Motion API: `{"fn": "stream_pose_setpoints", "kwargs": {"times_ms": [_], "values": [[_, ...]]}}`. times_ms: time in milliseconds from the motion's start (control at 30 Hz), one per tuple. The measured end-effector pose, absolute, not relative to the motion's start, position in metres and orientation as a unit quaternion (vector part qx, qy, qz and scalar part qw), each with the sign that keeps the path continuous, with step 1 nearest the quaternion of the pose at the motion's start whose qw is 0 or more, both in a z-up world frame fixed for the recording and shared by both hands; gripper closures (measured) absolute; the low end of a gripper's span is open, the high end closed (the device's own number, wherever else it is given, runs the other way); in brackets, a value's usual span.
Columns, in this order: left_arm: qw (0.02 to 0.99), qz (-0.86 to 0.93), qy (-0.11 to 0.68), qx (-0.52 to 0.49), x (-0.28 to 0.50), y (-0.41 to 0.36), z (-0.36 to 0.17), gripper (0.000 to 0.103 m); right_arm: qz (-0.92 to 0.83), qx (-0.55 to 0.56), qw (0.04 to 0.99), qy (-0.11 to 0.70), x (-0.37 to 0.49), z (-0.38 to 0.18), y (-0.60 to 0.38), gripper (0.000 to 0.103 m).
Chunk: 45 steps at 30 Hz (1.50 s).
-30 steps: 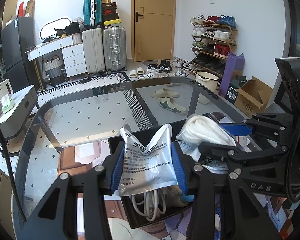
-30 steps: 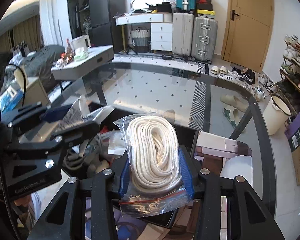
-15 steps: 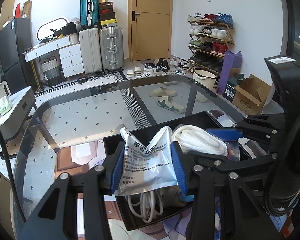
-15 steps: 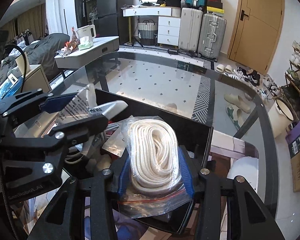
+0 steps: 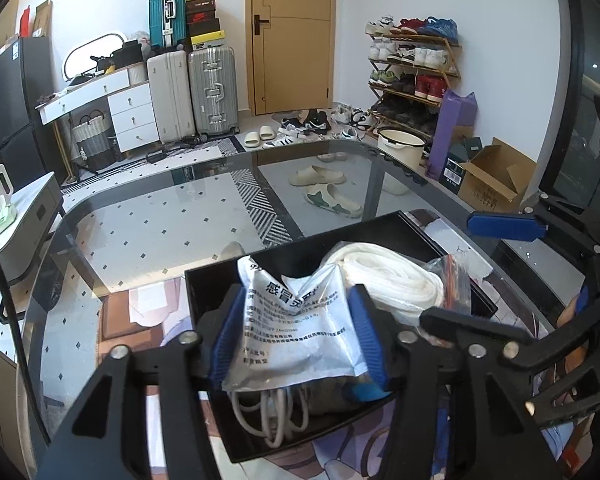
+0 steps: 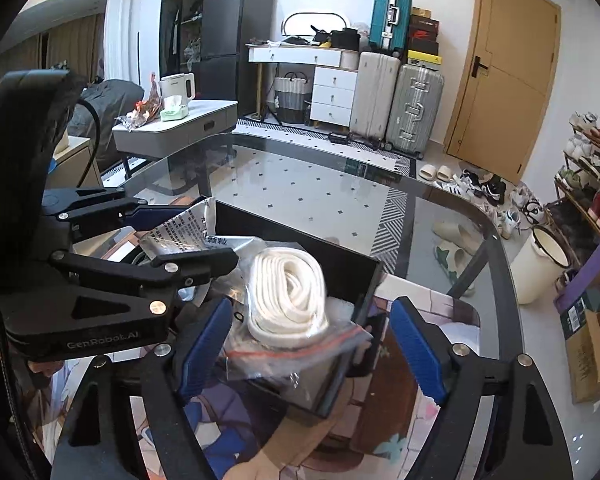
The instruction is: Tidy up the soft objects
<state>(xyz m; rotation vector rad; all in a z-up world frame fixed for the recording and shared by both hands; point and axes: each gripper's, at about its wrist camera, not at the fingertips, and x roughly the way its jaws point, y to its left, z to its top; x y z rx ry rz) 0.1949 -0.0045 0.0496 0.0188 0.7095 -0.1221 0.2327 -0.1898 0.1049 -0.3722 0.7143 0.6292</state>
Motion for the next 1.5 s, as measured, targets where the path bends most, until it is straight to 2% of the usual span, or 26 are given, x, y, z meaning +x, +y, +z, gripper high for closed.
{"fn": "stream_pose_setpoints", "kwargs": {"times_ms": [33, 67, 133, 200, 333, 433, 800, 1500], "values": [[0.936, -0.06, 0.348, 0.01, 0.194, -0.005, 0.05, 0.036, 0.298, -0.175, 0.874, 0.341, 0.232, 0.105, -0.192, 0.017], [0.936, -0.06, 0.348, 0.012, 0.192, -0.005, 0.051, 0.034, 0.298, -0.17, 0.875, 0.341, 0.23, 0.106, -0.194, 0.014], [0.938, -0.059, 0.342, 0.018, 0.186, -0.006, 0.052, 0.022, 0.299, -0.157, 0.878, 0.339, 0.228, 0.107, -0.198, 0.013], [0.942, -0.055, 0.331, 0.021, 0.179, -0.007, 0.055, 0.015, 0.302, -0.143, 0.881, 0.335, 0.225, 0.11, -0.203, 0.01], [0.946, -0.054, 0.318, 0.022, 0.166, -0.006, 0.06, 0.006, 0.305, -0.126, 0.889, 0.317, 0.218, 0.116, -0.212, 0.001], [0.95, -0.041, 0.307, 0.021, 0.156, -0.003, 0.064, 0.0, 0.306, -0.111, 0.896, 0.302, 0.211, 0.121, -0.218, 0.001], [0.96, -0.019, 0.28, 0.0, 0.125, 0.004, 0.064, 0.0, 0.32, -0.076, 0.909, 0.255, 0.182, 0.127, -0.227, 0.001], [0.968, 0.026, 0.245, -0.035, 0.103, 0.019, 0.042, 0.0, 0.331, -0.067, 0.91, 0.242, 0.168, 0.1, -0.228, 0.001]]}}
